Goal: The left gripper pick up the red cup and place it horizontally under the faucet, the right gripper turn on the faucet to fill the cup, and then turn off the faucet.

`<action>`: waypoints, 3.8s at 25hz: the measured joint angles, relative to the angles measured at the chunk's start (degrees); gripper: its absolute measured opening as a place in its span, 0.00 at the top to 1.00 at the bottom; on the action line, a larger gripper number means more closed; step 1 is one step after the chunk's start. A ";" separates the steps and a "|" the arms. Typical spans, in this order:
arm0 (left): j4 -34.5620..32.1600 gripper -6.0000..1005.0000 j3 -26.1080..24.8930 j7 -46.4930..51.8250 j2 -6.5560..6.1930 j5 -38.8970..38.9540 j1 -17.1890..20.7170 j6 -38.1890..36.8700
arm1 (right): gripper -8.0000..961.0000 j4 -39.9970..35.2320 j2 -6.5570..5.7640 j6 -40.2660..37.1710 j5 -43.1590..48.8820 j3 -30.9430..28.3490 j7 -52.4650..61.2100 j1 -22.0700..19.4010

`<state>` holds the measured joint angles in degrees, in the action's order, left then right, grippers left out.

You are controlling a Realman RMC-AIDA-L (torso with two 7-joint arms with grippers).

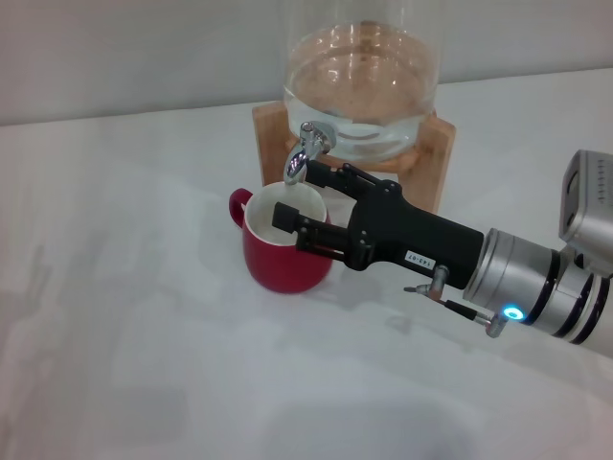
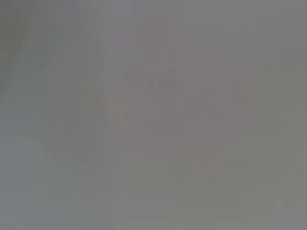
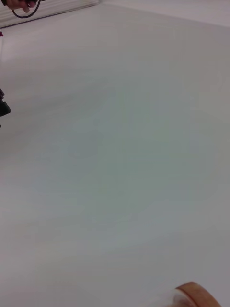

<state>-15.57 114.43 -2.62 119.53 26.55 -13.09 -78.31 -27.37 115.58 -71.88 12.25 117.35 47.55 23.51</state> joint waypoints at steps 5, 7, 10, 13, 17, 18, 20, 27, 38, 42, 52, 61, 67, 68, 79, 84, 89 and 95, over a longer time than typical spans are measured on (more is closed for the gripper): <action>-0.02 0.21 0.00 -0.02 0.00 0.00 0.13 0.00 | 0.12 -0.11 0.00 0.00 -0.03 -0.10 0.00 -0.14; -0.05 0.21 0.00 -0.02 -0.02 0.00 0.24 0.00 | 0.12 -0.13 -0.01 0.00 -0.04 -0.33 0.00 -0.30; -0.07 0.21 0.00 -0.02 -0.07 0.00 0.34 0.00 | 0.12 -0.12 -0.07 -0.07 -0.07 -0.55 0.00 -0.57; -0.07 0.21 0.00 -0.02 -0.08 0.00 0.27 0.00 | 0.12 0.17 -0.19 -0.28 -0.09 -1.42 -0.10 -1.29; -0.01 0.20 0.00 -0.02 -0.09 0.00 0.19 0.00 | 0.12 0.43 -0.38 -0.75 -0.07 -3.52 -0.34 -2.77; 0.01 0.20 0.00 -0.02 -0.09 0.02 0.18 0.00 | 0.12 0.46 -0.42 -0.99 -0.06 -3.94 -0.37 -3.15; 0.11 0.20 -0.03 -0.02 -0.09 0.13 0.17 0.00 | 0.12 0.52 -0.53 -1.59 -0.06 -4.53 -0.40 -3.93; 0.65 0.20 -0.35 -0.02 -0.09 0.44 -0.20 0.40 | 0.12 0.62 -0.62 -3.91 0.28 -5.47 -0.52 -5.99; 1.05 0.20 -0.09 -0.10 0.03 0.44 -0.91 0.54 | 0.12 0.09 -0.41 -4.40 0.57 -0.57 -0.33 -5.15; 1.12 0.20 -0.02 -0.11 0.10 0.10 -1.22 0.60 | 0.12 -0.15 -0.23 -3.97 0.39 2.02 0.01 -3.15; 1.10 0.20 0.11 0.10 0.18 -0.01 -1.68 0.62 | 0.12 -2.17 -0.10 -1.32 0.41 3.90 1.28 0.09; 1.07 0.20 1.10 0.06 0.17 0.00 -1.90 0.62 | 0.12 -2.26 0.43 2.12 0.37 5.45 2.09 3.53; 1.06 0.20 1.59 0.03 0.17 0.00 -1.86 0.62 | 0.12 -2.26 0.38 2.96 0.11 4.92 2.27 4.04; 1.07 0.20 1.59 0.03 0.17 0.00 -1.86 0.62 | 0.12 -2.26 0.36 3.01 0.08 4.79 2.28 4.07; 1.07 0.20 1.68 0.09 0.17 0.00 -2.03 1.07 | 0.12 -2.26 0.15 4.22 -0.04 3.90 2.28 4.68; 1.07 0.20 1.73 0.16 0.17 0.00 -2.03 1.14 | 0.12 -2.25 0.10 4.27 -0.04 3.51 2.19 4.75; 1.07 0.20 2.34 0.15 0.12 0.00 -2.02 1.15 | 0.12 -2.24 0.08 4.31 -0.04 3.00 2.05 4.65; 1.02 0.20 2.38 0.04 0.09 0.00 -2.02 1.15 | 0.12 -2.08 0.08 4.30 -0.04 2.54 1.97 4.26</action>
<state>-14.55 116.81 -2.58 119.62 26.55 -15.12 -77.16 -29.45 115.66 -67.58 12.21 119.90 49.52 27.77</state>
